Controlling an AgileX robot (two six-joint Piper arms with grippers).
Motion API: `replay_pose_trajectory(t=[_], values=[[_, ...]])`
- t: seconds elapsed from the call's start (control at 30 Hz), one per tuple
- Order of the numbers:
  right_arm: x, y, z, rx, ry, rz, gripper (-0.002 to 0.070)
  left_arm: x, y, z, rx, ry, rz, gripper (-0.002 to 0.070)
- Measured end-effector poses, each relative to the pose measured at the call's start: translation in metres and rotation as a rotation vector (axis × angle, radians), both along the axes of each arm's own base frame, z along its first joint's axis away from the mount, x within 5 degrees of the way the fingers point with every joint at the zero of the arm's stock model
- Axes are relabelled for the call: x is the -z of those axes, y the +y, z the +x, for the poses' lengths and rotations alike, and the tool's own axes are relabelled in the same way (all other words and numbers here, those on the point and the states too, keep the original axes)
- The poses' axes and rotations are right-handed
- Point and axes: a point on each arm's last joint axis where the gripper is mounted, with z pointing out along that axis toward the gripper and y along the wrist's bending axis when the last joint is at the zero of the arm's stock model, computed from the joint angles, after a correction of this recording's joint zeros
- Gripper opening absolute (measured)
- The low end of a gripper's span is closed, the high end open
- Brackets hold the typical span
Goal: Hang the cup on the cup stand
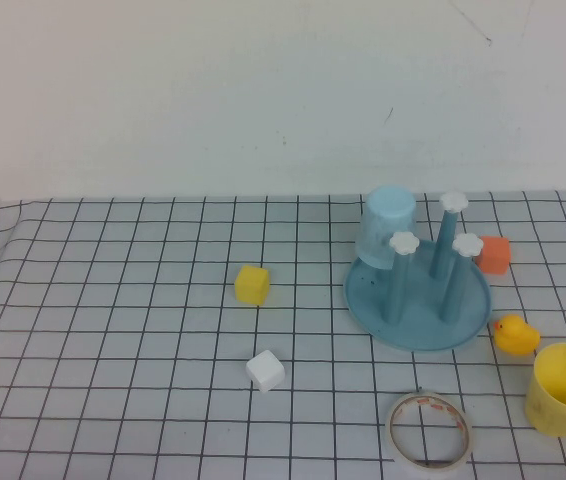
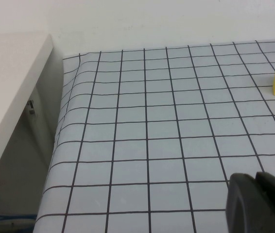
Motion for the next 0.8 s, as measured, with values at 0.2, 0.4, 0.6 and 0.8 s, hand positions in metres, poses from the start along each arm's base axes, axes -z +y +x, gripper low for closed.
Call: replay_pose_trajectory(t=[0.2, 0.4, 0.6, 0.8], values=[[0.0, 0.0, 0.0, -0.001, -0.004, 0.0, -0.0001, 0.0, 0.0, 0.0, 0.0, 0.0, 0.0, -0.0001], [-0.011, 0.002, 0.004, -0.02, -0.154, -0.009, -0.0001, -0.004, 0.0, 0.001, -0.001, -0.054, -0.004, -0.0001], [-0.042, 0.006, 0.004, -0.065, -0.491, -0.047, -0.0001, -0.036, 0.0, 0.002, -0.006, -0.404, -0.053, -0.0001], [-0.065, 0.01, -0.003, -0.104, -0.76, -0.061, -0.0001, -0.063, 0.001, -0.006, -0.004, -0.713, -0.09, -0.0001]])
